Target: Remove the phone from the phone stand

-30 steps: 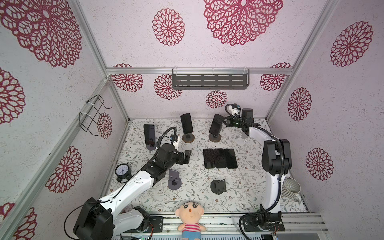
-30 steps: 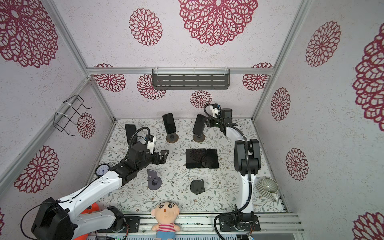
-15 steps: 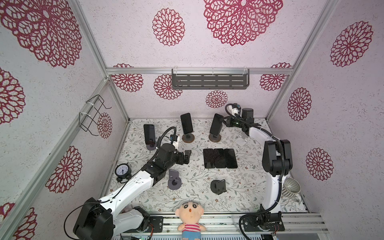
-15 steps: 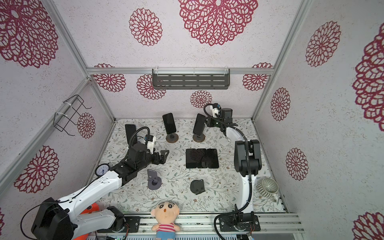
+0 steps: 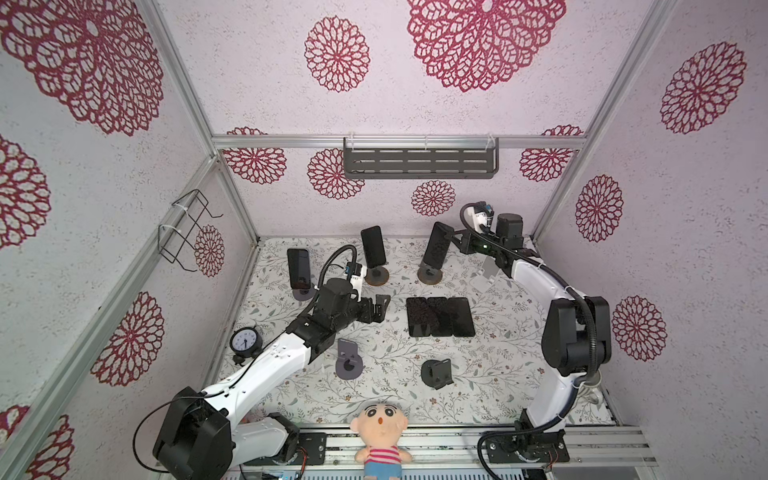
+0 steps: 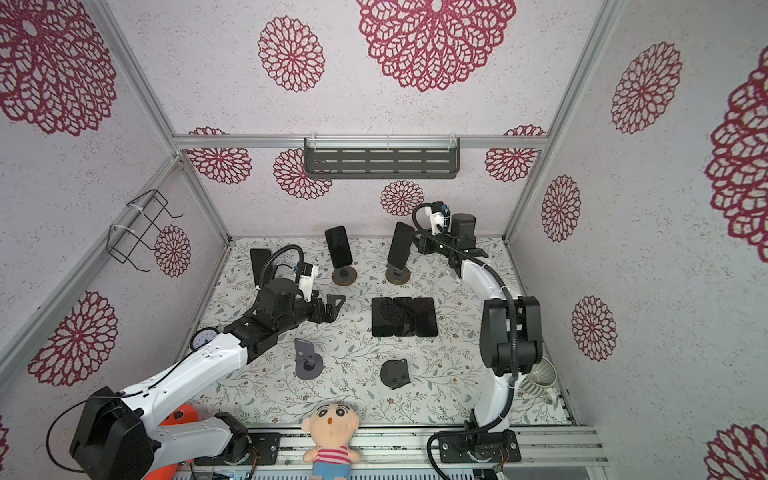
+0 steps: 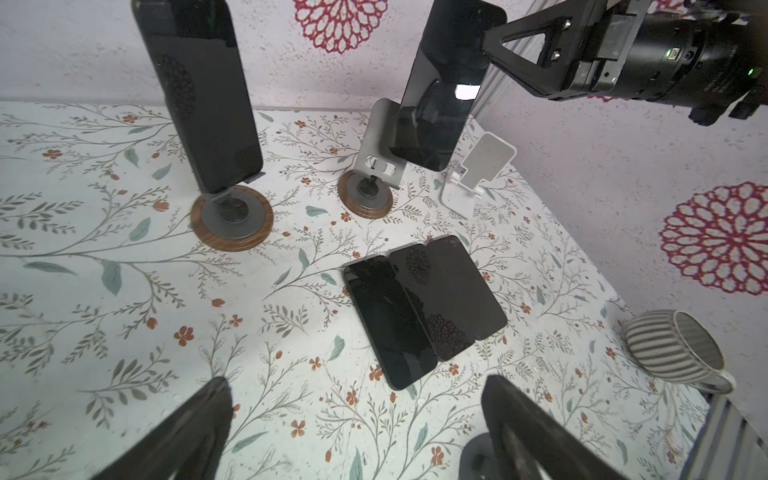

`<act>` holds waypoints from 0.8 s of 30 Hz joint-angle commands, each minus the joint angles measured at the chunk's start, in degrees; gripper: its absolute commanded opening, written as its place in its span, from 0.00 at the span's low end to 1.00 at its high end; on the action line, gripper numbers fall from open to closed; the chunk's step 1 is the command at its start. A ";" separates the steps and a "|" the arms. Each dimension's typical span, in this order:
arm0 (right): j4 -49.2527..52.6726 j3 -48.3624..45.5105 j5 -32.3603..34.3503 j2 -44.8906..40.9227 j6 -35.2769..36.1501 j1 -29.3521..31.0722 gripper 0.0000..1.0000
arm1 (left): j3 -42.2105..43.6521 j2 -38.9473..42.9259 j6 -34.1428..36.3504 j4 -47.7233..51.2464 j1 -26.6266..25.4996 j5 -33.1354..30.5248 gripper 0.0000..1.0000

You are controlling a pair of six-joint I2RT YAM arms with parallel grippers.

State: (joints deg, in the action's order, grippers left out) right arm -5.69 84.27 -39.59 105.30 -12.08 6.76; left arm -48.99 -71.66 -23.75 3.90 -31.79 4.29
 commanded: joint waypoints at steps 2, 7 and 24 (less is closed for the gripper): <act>-1.18 -2.92 -8.11 -6.73 0.93 -0.52 0.00 | -4.52 -2.89 4.24 0.42 2.16 9.54 0.99; 3.44 -7.32 -13.10 -12.54 4.34 -0.53 0.00 | -9.01 -9.06 9.35 -0.74 5.87 25.55 0.99; 12.83 -10.84 -29.60 -15.92 12.50 0.38 0.00 | -19.74 -25.85 11.62 -4.72 8.97 46.88 0.74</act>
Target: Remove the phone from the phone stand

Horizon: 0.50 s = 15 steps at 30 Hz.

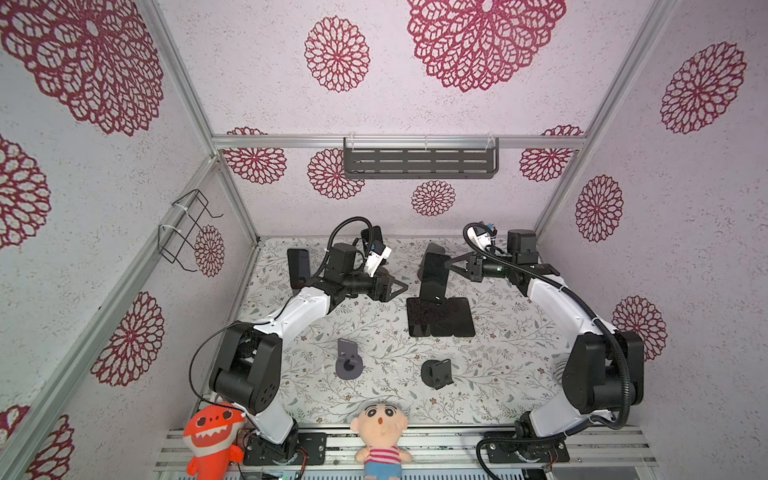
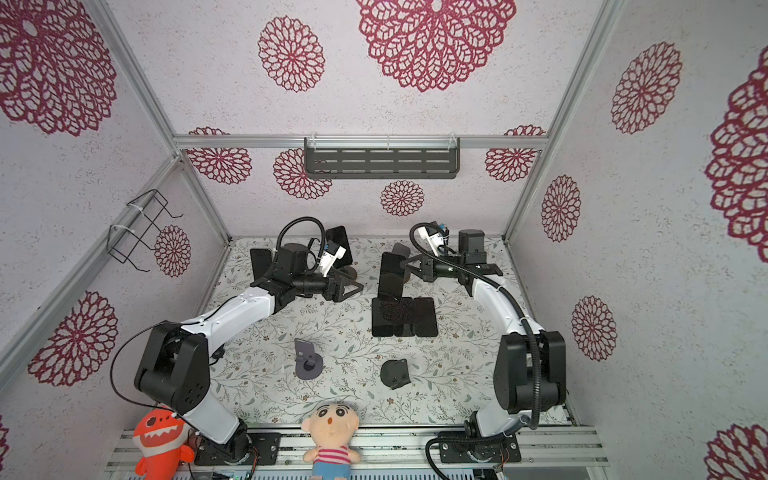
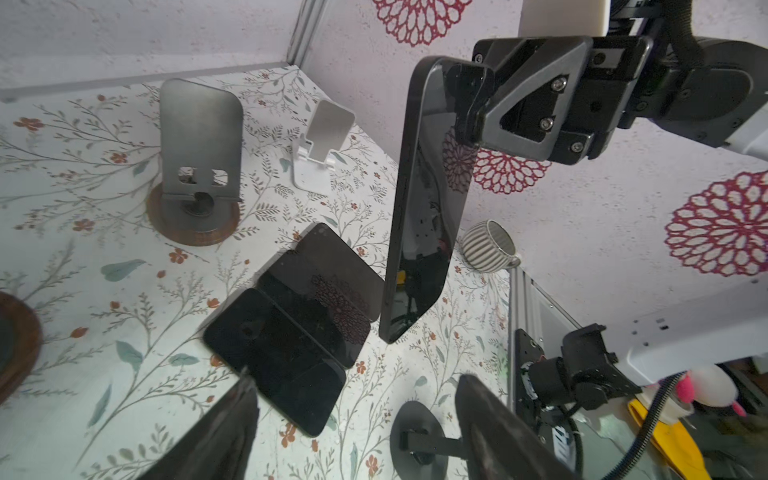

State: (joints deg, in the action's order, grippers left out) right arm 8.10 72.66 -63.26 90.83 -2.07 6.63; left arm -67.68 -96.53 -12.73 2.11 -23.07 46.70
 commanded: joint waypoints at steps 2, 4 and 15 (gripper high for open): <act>-1.39 0.67 -6.63 -1.12 2.51 1.19 0.00 | -1.14 -1.52 -0.15 -4.29 0.25 5.73 0.71; -1.99 0.81 -7.25 -0.55 2.65 1.91 0.00 | -0.90 -1.89 -1.06 -6.21 0.18 6.78 0.68; -6.00 1.38 -9.18 2.11 1.93 5.31 0.00 | 0.63 -3.81 -3.17 -12.87 -1.81 8.75 0.56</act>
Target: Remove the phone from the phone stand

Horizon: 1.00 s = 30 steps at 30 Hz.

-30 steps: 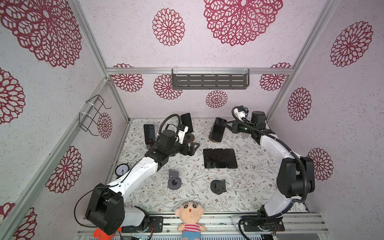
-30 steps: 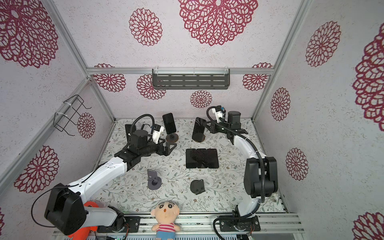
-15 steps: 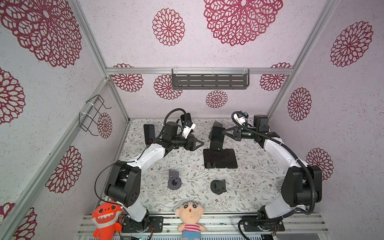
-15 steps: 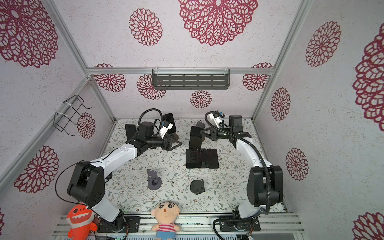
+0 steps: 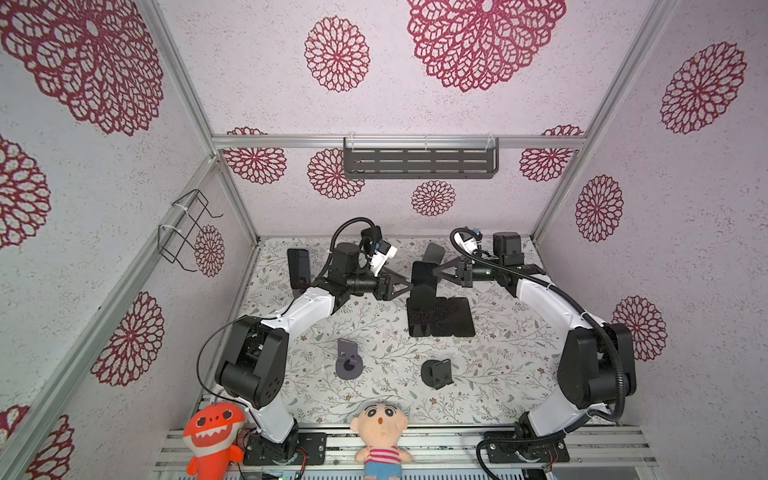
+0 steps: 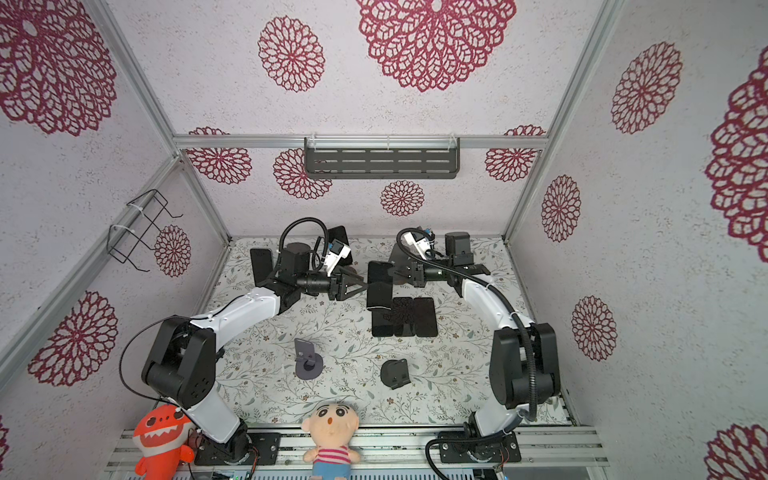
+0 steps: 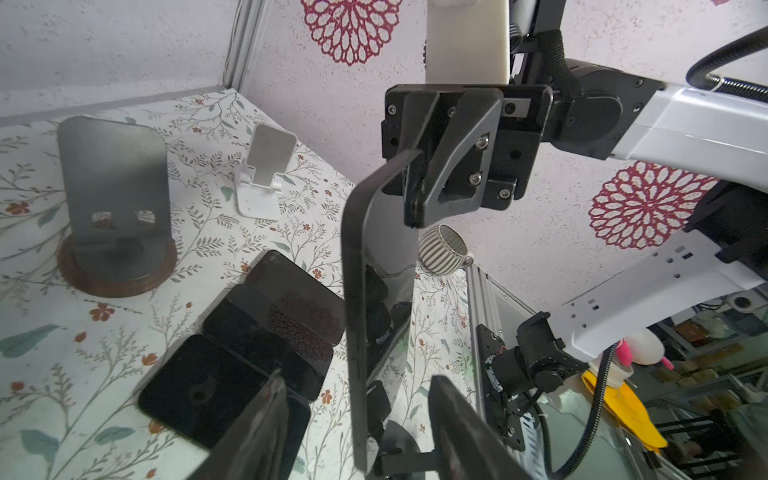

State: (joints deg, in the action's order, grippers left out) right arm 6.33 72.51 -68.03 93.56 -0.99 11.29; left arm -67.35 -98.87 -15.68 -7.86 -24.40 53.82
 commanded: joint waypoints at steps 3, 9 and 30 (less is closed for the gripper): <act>-6.11 1.45 -4.88 -0.14 -0.48 1.06 0.00 | 0.78 -1.66 -0.71 -4.58 -0.67 2.06 0.51; -8.66 1.14 -4.74 0.65 -1.75 1.17 0.00 | 2.02 -1.22 -0.77 -6.13 -0.92 3.29 0.43; -14.41 1.22 -5.41 3.90 -5.63 1.14 0.26 | 2.25 -2.30 -2.14 -7.18 -0.91 2.62 0.03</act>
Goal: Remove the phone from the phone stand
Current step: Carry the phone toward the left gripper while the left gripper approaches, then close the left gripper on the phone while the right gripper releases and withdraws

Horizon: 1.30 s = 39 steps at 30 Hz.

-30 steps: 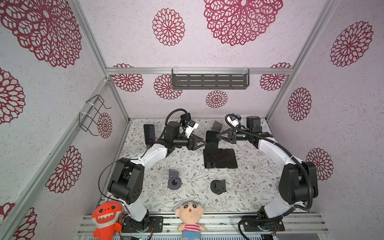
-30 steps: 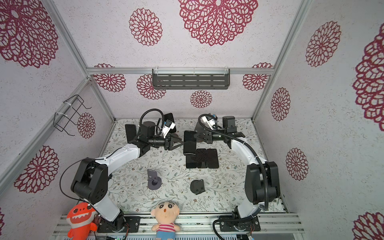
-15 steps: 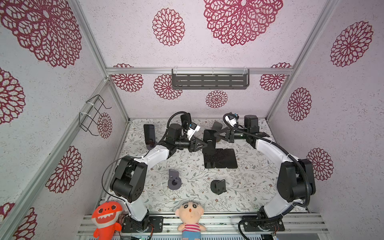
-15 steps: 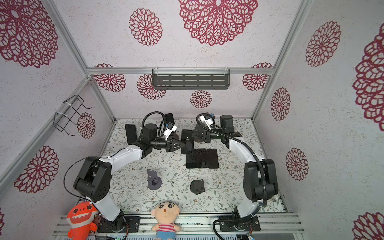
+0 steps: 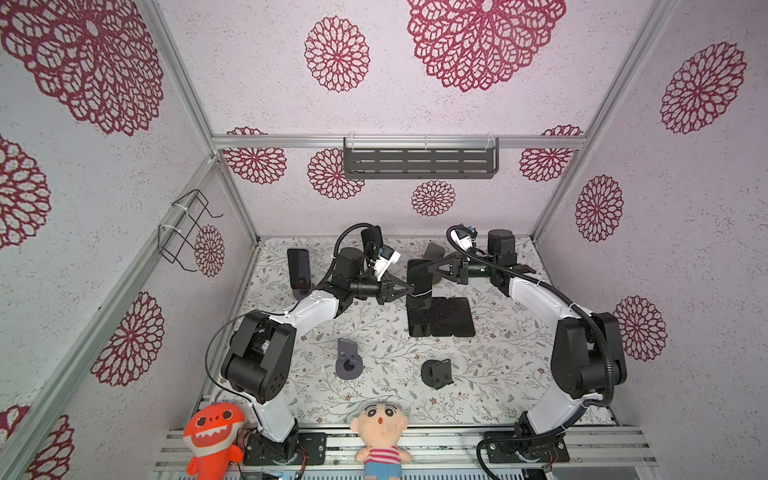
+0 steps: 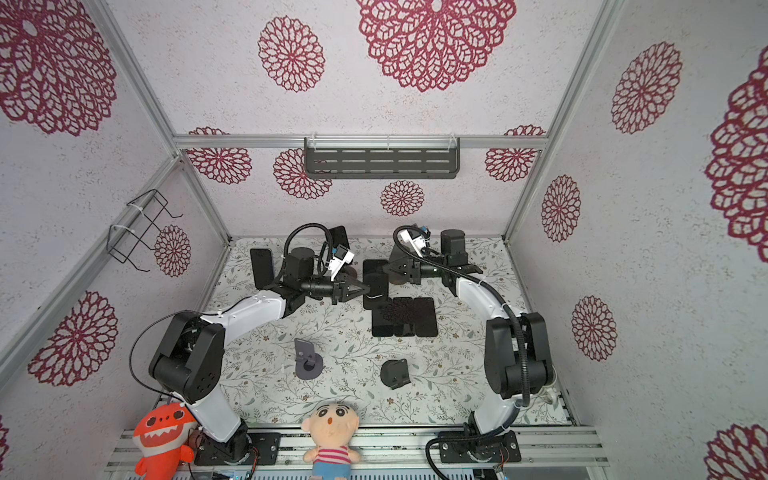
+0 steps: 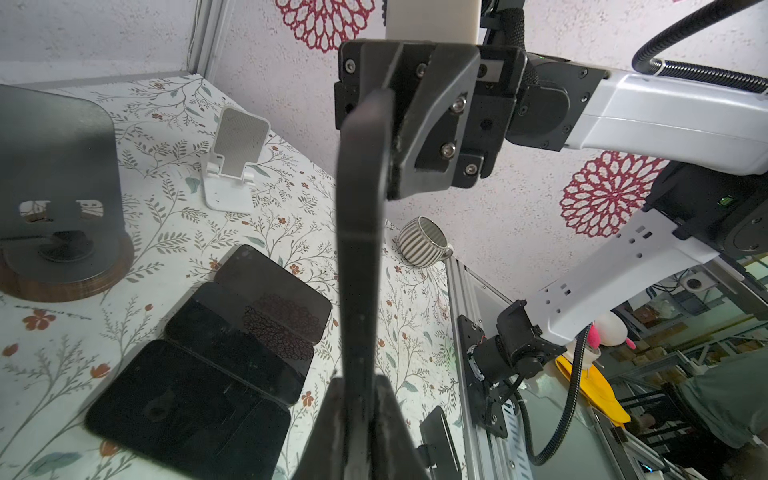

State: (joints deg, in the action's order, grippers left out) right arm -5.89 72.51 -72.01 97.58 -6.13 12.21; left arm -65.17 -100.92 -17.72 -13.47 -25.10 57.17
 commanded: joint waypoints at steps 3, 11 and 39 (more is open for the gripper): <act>-1.21 1.47 -0.19 0.35 0.11 0.13 0.42 | -0.27 -0.17 -0.06 -0.27 -0.10 -2.47 0.02; 13.13 5.14 7.40 1.00 9.37 -1.29 0.58 | -1.00 0.61 1.40 3.71 -0.07 -5.94 0.00; 28.70 -15.37 74.98 -14.80 2.53 -3.33 0.20 | -14.05 -1.63 -13.06 43.81 -3.85 -37.33 0.00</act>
State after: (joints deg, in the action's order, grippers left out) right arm 20.62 58.35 -2.85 82.96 -3.07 9.39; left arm -76.77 -101.54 -28.12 29.02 -28.84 21.87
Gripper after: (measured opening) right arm 0.211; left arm 0.115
